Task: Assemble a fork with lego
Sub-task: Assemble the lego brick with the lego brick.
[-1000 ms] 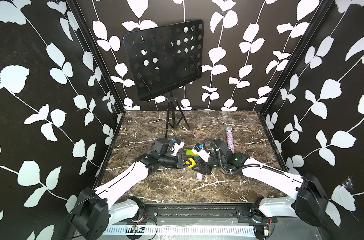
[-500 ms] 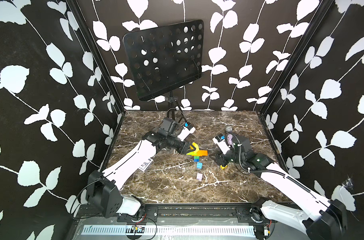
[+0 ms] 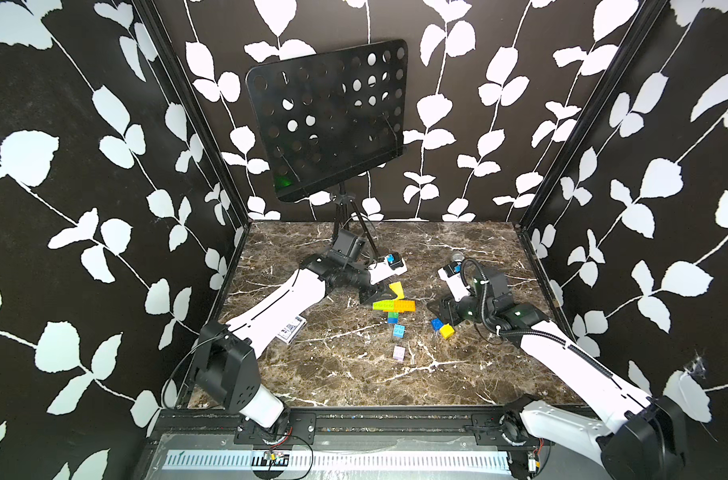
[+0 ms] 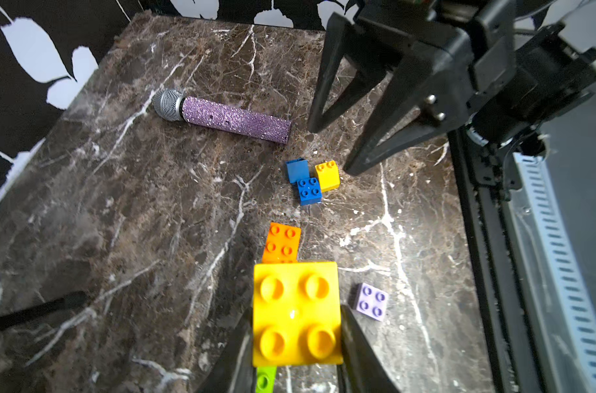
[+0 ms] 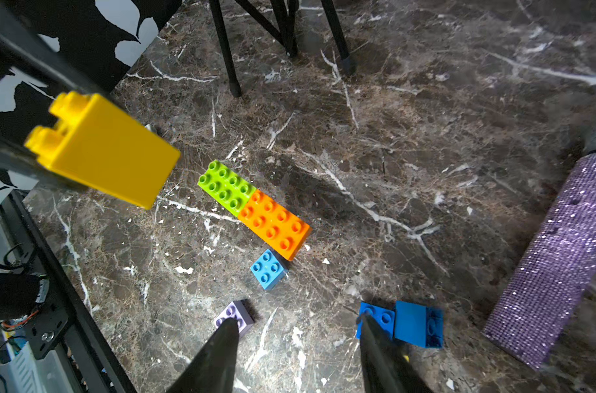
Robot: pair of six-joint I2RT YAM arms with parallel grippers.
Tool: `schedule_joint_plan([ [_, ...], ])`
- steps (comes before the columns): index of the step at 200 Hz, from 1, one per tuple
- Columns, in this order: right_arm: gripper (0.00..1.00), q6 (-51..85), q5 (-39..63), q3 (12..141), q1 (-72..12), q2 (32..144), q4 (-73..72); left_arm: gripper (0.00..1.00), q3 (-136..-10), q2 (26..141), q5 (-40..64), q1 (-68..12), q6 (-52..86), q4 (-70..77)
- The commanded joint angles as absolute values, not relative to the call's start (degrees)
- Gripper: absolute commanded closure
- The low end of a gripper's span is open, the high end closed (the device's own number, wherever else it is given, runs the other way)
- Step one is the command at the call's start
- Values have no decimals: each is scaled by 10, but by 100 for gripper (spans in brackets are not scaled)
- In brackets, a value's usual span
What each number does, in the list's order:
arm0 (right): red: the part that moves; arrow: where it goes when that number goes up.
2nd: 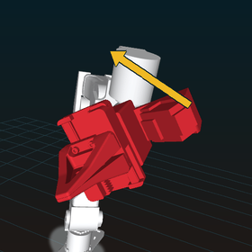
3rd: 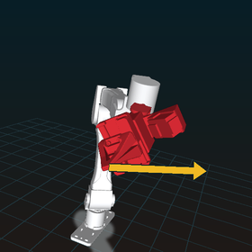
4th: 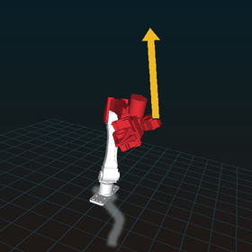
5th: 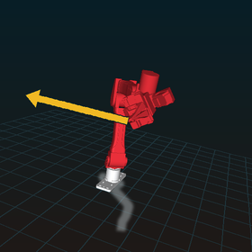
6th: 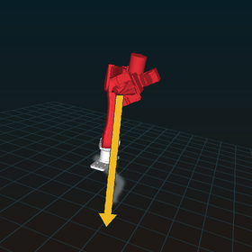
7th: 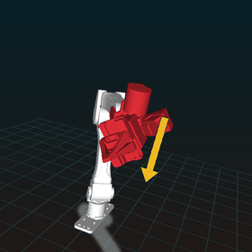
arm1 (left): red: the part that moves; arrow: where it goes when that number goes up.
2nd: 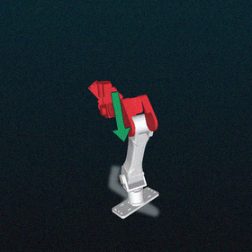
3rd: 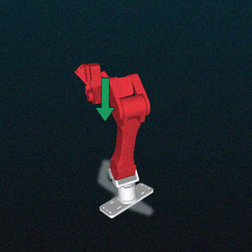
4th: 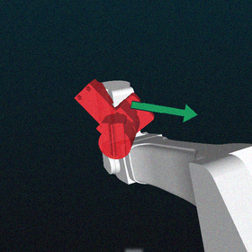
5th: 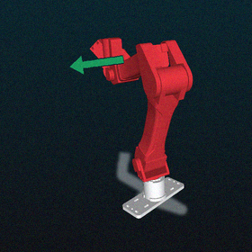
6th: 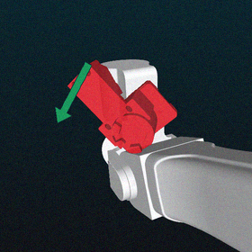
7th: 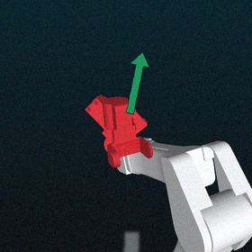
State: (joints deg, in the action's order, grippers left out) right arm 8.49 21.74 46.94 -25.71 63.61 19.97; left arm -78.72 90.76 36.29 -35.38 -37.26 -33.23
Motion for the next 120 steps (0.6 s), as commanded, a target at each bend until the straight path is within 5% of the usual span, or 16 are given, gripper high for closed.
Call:
schedule_joint_plan([
  [1,44,101,243,464,-252,643,177,73,-848,957,331,-360,-457,-399],
  [54,44,118,249,450,-246,645,159,74,-850,984,267,-372,-527,-447],
  [120,45,137,285,457,-245,676,141,74,-874,1026,308,-372,-560,-457],
])
